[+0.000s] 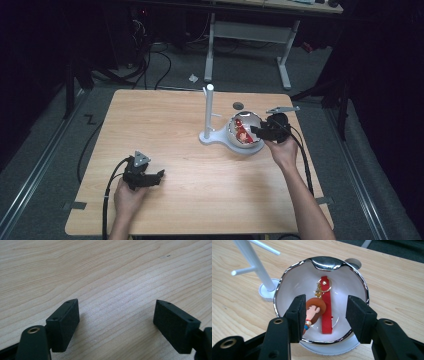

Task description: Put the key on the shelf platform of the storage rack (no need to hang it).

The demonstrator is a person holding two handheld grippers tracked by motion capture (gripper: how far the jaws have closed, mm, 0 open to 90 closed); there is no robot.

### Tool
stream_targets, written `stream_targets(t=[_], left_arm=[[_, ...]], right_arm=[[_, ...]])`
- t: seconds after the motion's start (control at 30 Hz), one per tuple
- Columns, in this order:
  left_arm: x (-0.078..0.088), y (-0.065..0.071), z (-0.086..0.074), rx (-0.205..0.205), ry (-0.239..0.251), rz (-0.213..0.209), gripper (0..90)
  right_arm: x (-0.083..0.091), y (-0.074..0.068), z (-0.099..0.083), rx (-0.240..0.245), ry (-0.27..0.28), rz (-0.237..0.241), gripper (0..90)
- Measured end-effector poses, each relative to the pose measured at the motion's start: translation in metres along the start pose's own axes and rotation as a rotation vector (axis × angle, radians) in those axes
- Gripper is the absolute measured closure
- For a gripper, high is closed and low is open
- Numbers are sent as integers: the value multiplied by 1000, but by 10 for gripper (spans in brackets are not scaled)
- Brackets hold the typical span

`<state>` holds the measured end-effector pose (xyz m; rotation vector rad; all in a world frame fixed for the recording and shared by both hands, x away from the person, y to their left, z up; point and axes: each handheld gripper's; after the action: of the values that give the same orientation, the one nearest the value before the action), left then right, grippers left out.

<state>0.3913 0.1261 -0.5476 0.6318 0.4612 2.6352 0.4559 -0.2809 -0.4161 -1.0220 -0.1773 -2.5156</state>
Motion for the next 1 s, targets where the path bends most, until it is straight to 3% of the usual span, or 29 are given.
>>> stream_targets(t=[0.23, 0.73, 1.0], left_arm=[[0, 0, 0, 0, 0, 0, 213], [0, 0, 0, -1, 0, 0, 213], [0, 0, 0, -1, -1, 0, 212]], right_arm=[[13, -3, 0, 31, 13, 9, 503], [39, -5, -3, 25, 65, 30, 494], [56, -3, -14, 14, 93, 34, 494]])
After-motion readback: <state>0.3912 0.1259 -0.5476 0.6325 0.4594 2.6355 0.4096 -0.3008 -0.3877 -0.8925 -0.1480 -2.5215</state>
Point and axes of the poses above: each handheld gripper's, and its own axes: x roughly backward along the jaws, z roughly out of its top, y roughly to its right, and after that the axes turned 1 degree about -y, right-handed
